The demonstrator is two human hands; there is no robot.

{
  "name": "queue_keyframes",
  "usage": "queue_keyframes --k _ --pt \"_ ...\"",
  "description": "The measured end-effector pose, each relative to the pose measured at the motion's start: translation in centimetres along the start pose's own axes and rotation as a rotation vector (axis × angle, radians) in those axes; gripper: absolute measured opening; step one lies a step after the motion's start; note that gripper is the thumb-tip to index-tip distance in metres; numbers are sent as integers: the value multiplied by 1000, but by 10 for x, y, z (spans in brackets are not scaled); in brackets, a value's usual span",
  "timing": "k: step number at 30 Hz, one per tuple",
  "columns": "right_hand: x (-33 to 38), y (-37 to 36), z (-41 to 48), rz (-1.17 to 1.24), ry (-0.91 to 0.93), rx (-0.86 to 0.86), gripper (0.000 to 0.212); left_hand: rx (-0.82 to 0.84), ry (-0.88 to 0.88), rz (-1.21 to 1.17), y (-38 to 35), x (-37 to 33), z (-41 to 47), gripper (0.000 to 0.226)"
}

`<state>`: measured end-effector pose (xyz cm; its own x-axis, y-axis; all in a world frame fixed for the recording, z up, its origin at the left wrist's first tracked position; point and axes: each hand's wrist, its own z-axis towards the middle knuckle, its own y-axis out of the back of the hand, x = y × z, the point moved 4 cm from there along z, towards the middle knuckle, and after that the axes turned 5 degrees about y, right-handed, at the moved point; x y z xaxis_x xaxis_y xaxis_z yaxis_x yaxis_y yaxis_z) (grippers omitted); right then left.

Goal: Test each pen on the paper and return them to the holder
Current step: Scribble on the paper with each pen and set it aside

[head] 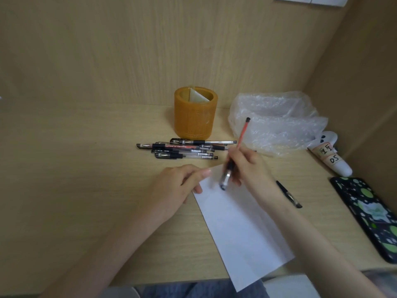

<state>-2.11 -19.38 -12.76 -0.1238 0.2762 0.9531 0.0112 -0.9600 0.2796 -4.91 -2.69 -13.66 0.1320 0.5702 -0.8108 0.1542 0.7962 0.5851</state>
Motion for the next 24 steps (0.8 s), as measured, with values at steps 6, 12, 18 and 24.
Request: queue_keyframes --k 6,12,18,24 --pt "-12 46 -8 -871 24 108 24 -275 -43 355 28 31 18 16" --pt "-16 49 -20 -1149 68 32 38 -343 -143 531 40 37 41 25" --pt "-17 52 -20 -1180 118 -88 23 -340 -185 633 36 35 48 28" --pt "-18 52 -19 -1037 121 -127 16 -341 -170 634 35 38 49 26"
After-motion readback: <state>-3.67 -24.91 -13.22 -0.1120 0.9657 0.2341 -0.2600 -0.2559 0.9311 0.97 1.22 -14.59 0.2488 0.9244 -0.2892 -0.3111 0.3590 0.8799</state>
